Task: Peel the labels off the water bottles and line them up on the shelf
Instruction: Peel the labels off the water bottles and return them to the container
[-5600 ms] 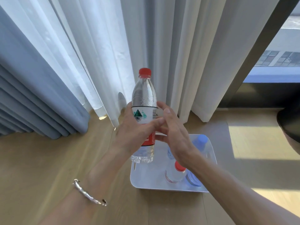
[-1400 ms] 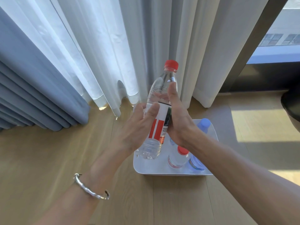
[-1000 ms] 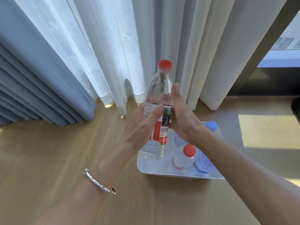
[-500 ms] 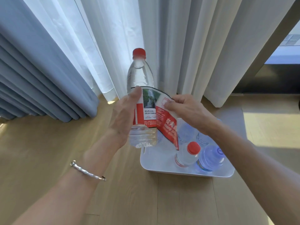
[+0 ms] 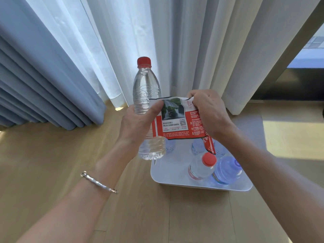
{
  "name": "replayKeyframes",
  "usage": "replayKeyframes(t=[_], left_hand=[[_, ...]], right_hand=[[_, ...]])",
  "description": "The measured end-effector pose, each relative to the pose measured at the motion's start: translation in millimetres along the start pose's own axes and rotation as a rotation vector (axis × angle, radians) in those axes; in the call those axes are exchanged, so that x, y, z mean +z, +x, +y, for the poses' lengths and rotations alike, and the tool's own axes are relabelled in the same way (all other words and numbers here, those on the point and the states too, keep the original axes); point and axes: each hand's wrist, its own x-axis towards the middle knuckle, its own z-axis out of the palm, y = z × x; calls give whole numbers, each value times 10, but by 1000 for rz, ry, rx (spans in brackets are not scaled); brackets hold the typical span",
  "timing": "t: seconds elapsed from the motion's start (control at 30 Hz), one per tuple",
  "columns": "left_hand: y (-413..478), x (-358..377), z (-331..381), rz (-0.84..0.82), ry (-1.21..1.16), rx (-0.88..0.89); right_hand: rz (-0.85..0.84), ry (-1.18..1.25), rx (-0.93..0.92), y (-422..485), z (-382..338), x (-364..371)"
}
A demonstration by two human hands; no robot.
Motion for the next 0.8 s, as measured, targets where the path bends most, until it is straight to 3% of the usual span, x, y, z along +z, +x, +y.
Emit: replayKeyframes(t=[0.2,0.37,0.6,0.8], left_hand=[[0,17,42,22,40,6],[54,-64,9,128,65,14],[87,-103,33,201,48,31],[79,-90,57,207,143,58]], right_hand=[[2,46,-19,-1,-62,-51],[-56,-296,82,81,70,-173],[-153,-416,65,116,138,-114],[-96,-631,40,138,68,-92]])
